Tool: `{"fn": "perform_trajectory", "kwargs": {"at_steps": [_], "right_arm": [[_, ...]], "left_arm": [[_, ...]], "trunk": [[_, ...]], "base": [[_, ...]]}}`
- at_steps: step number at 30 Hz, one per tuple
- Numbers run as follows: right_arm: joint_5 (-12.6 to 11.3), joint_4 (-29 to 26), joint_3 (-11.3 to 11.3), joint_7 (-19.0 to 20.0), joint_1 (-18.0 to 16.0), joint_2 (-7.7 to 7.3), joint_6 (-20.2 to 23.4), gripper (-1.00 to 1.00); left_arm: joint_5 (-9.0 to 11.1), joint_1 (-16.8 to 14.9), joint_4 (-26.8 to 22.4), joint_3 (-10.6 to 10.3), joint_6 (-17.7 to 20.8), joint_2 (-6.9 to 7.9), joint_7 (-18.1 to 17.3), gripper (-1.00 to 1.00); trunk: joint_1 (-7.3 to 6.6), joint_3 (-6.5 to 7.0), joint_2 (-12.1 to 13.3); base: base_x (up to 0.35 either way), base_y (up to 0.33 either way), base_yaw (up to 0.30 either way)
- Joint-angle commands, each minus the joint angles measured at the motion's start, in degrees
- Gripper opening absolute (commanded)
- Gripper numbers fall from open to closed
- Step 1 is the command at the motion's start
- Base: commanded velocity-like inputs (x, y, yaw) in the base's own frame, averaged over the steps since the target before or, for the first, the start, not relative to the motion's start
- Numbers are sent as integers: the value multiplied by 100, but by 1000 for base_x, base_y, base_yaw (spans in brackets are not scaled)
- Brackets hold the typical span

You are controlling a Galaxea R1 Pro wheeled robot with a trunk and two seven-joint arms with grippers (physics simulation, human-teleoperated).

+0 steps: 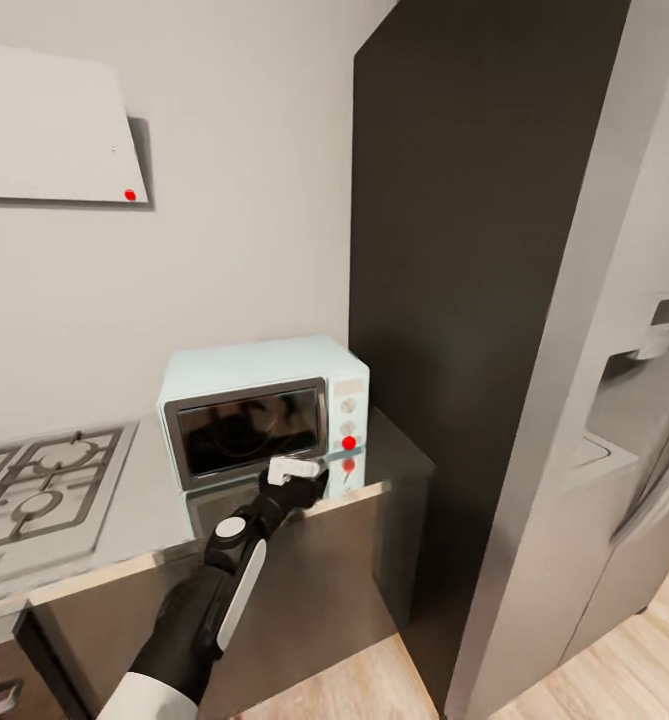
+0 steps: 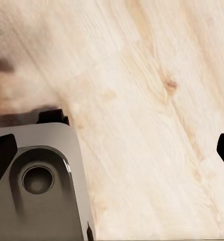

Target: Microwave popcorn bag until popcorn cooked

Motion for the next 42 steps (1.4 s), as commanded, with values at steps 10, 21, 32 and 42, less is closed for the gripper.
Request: {"fn": "perform_trajectory", "kwargs": {"at_steps": [10,21,32,42], "right_arm": [[-56,22,48,-3,-8,3,-36,100],[-2,19,67,-49,-8,18,-1,100],[110,2,137,93,-8,-2,-5,100],[512,3,70,272,-8,-9,-44,100]], "left_arm": [[243,-4,247,-1054,109,-69,626,100],[2147,-9,5628,-1031,-726,65,637,100],[3315,1087,6920,-1030,-1432,988,638,100],[4042,1451,6919,-1023,-1569,1005,644,100]], "trunk": [[-3,-7,-6],[-3,-7,-6],[-3,-7,-6],[-3,-7,-6]], "base": [[-346,0,0],[-143,0,0],[0,0,0],[0,0,0]]}}
